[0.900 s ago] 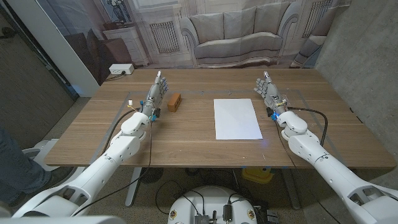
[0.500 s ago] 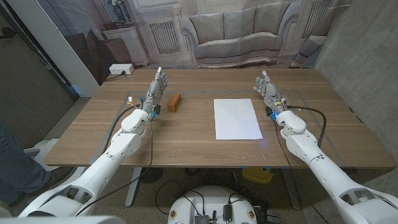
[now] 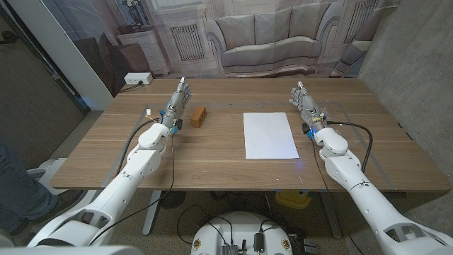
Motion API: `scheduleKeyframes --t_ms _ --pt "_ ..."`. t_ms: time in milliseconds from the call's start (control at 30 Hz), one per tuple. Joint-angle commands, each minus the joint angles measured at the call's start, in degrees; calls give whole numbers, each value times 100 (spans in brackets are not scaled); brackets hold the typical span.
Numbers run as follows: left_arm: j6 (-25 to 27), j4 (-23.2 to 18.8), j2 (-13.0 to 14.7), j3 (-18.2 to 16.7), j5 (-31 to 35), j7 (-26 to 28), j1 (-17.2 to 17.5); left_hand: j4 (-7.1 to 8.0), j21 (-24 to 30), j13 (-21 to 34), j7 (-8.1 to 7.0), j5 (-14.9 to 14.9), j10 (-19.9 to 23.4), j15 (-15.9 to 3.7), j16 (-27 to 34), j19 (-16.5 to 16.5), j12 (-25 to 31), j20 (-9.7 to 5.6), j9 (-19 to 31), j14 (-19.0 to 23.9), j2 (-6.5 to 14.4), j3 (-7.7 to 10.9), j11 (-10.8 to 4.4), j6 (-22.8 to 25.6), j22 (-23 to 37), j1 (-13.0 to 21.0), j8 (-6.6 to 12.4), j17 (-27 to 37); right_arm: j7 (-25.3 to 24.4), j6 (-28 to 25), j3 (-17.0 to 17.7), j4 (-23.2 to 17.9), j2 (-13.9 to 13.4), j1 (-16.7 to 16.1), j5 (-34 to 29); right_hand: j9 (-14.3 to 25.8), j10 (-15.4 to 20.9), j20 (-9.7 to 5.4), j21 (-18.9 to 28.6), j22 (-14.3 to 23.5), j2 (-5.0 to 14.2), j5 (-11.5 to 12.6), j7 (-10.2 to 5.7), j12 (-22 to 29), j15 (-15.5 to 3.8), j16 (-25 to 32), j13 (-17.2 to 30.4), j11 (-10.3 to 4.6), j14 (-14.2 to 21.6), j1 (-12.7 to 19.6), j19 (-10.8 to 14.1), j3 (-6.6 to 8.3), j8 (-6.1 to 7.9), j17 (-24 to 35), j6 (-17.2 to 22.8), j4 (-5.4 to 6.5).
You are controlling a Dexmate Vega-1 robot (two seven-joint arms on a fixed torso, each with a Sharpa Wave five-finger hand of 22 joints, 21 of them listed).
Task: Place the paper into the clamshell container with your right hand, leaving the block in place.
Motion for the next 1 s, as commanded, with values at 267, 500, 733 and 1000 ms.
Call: scheduleKeyframes --t_ms 267,500,733,1000 --pt "-60 105 -216 -251 234 -241 -24 -26 24 7 15 49 19 10 25 16 14 -249 17 13 20 7 -7 17 29 45 9 21 -53 119 63 -413 56 -247 -419 16 105 -255 -17 31 32 6 -9 45 -70 55 15 -1 134 33 134 32 36 23 85 -32" --pt "-270 86 -245 -294 270 -232 11 -34 24 6 -3 57 41 -1 30 31 18 -245 17 49 30 -1 -40 52 29 57 16 22 -27 269 34 -452 59 -325 -456 17 127 -260 -30 32 39 6 -11 50 -72 60 15 4 162 43 162 31 38 24 101 -38" --pt "-62 -32 -136 -277 294 -249 15 -39 21 6 6 62 43 -2 26 36 14 -241 17 55 36 -7 -26 59 28 65 14 23 -59 351 -12 -489 41 -364 -560 17 141 -257 -46 34 46 5 -26 51 -68 54 16 -6 163 53 175 31 41 25 118 -45" --pt "25 -112 -75 -296 297 -249 22 -43 15 6 -2 67 29 -8 18 33 5 -238 17 49 44 -14 -29 60 28 72 9 24 -184 317 -77 -695 -61 -476 -782 18 162 -261 -69 35 52 3 -31 54 -80 54 16 -19 182 64 198 28 40 26 129 -53"
